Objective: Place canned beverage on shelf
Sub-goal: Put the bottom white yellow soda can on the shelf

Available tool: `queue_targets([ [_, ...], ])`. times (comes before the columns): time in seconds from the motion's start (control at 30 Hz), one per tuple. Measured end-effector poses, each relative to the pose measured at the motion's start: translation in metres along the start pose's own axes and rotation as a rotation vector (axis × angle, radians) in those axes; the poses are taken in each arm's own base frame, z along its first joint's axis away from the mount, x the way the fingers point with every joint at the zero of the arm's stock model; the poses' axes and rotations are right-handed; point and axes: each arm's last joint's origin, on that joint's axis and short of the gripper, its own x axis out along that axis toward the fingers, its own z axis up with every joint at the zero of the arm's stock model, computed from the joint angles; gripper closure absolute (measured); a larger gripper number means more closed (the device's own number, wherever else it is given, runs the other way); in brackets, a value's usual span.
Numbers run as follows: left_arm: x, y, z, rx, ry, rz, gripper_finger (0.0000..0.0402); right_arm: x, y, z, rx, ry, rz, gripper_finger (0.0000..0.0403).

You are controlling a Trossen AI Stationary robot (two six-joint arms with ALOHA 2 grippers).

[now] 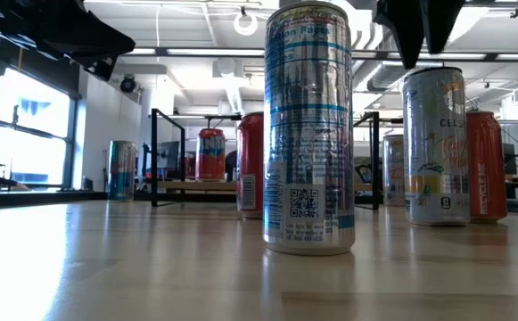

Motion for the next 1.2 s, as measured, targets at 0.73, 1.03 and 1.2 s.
queue_targets([
  [0.73,0.0,0.0,-0.001,0.012,0.007,0.001,0.0401,-0.057,0.013,-0.051,0.265,-0.277,0.005,0.0362],
  [1.03,0.0,0.0,0.0,0.008,-0.001,0.01,0.0401,-0.059,0.006,-0.049,0.296,-0.322,-0.042,0.0376],
  [1.2,0.0,0.0,-0.001,0.013,0.01,0.011,0.0402,-0.06,0.006,-0.052,0.256,-0.297,-0.005,0.0368],
])
